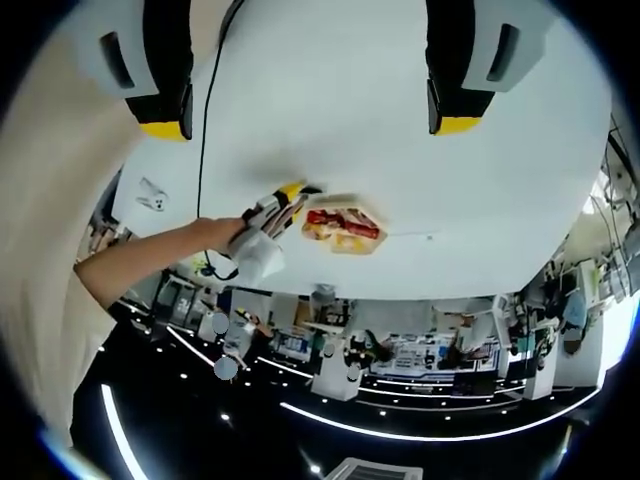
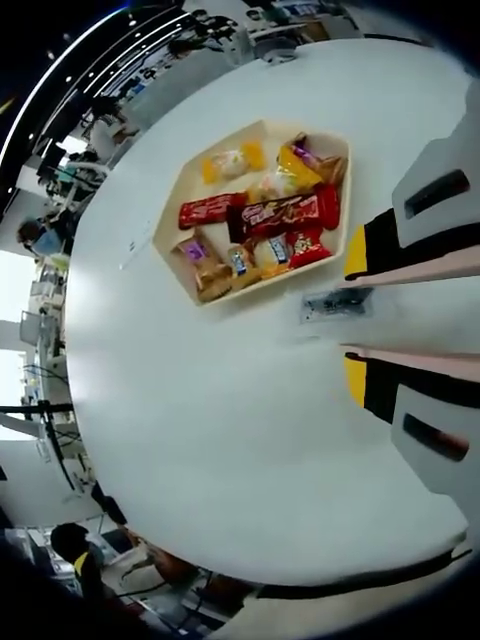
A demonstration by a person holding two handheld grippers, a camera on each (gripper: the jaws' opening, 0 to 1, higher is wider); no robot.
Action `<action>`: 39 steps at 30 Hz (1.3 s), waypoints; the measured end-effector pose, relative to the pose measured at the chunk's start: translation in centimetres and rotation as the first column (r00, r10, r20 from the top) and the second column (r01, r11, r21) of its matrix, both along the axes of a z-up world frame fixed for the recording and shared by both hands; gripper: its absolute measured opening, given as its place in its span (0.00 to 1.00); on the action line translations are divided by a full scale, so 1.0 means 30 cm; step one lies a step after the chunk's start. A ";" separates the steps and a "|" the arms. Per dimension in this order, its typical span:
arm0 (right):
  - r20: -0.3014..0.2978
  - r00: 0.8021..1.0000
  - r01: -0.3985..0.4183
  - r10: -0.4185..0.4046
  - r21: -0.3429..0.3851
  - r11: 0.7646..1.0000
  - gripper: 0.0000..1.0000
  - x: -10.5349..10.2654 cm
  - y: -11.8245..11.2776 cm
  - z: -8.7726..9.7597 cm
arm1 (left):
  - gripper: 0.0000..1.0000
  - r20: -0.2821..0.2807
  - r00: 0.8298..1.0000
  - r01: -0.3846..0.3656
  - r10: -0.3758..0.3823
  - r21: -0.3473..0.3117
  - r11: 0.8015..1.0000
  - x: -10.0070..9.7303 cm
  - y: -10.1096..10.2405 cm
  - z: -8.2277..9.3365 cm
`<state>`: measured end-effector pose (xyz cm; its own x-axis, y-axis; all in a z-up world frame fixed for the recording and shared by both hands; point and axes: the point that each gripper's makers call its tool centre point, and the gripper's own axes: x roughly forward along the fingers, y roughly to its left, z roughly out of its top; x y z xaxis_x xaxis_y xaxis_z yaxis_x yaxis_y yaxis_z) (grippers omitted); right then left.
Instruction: Place the target food into the container with the food tongs after gripping and lifting it, then release it inside without dropping or visibly crushing the food.
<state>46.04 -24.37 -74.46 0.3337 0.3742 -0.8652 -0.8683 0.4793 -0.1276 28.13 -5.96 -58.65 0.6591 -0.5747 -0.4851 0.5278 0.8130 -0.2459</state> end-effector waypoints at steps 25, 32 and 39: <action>-0.084 0.989 0.125 -0.121 0.043 0.991 0.21 0.015 0.001 -0.002 | 0.97 -0.008 1.000 -0.006 0.006 -0.004 1.000 0.002 0.005 -0.006; -0.113 0.982 0.159 -0.150 0.066 0.985 0.20 -0.007 0.010 0.016 | 0.97 -0.010 1.000 -0.003 0.003 -0.002 1.000 -0.001 0.004 -0.009; -0.142 0.974 0.192 -0.177 0.099 0.976 0.19 -0.005 0.022 0.039 | 0.97 -0.011 1.000 -0.003 0.003 -0.003 1.000 0.000 0.004 -0.009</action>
<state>45.89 -23.71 -73.28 0.2919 0.4133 -0.8625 -0.7690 0.6376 0.0453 28.12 -5.82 -58.91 0.6554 -0.5741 -0.4908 0.5227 0.8138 -0.2539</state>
